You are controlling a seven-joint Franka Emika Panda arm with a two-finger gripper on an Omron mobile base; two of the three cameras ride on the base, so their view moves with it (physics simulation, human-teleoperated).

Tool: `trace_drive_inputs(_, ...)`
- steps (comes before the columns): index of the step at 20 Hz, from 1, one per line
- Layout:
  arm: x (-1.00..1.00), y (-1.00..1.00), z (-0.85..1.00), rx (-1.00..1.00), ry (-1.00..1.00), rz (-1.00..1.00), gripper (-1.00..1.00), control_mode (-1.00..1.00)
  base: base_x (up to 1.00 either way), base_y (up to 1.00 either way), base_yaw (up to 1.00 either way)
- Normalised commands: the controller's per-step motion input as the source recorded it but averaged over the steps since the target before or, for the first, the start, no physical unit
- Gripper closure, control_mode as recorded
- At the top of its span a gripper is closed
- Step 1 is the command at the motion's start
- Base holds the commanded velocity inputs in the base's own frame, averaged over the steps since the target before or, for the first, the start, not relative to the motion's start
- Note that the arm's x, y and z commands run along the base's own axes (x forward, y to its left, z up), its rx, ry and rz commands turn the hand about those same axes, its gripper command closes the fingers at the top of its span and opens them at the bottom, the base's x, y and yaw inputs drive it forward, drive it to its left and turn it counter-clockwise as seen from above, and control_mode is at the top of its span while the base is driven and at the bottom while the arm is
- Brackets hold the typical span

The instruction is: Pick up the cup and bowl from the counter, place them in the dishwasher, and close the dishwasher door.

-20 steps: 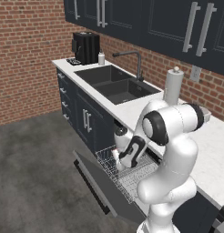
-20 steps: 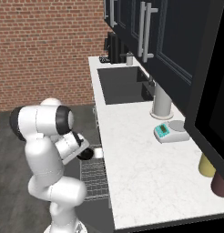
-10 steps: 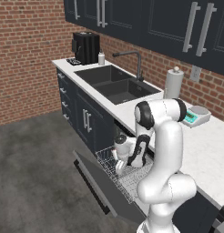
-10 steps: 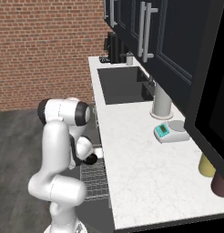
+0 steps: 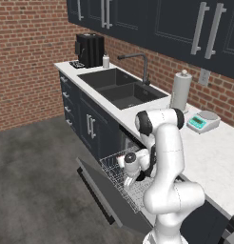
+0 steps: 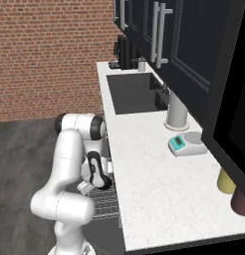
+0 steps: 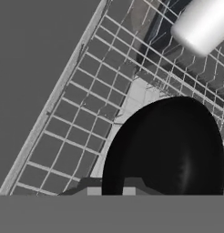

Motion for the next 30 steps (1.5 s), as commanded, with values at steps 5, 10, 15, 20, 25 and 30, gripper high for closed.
trace_drive_inputs(5, 0.29, -0.18, -0.43, 0.00, -0.01, -0.08, 1.00, -1.00, 0.00, 0.00, 0.00)
trace_drive_inputs(10, 0.31, -0.09, -0.29, 0.00, 0.00, -0.07, 1.00, -1.00, 0.00, 0.00, 0.00)
trace_drive_inputs(15, 0.17, 0.00, -0.22, 0.01, 0.00, -0.05, 1.00, -1.00, 0.00, 0.00, 0.00)
trace_drive_inputs(20, 0.10, 0.00, -0.20, 0.01, 0.00, -0.05, -1.00, -1.00, 0.00, 0.00, 0.00)
trace_drive_inputs(25, 0.25, 0.00, -0.11, 0.00, 0.00, -0.05, -1.00, -1.00, 0.00, 0.00, 0.00)
trace_drive_inputs(30, 0.08, 0.00, -0.01, 0.00, 0.00, -0.03, -1.00, -1.00, 0.00, 0.00, 0.00)
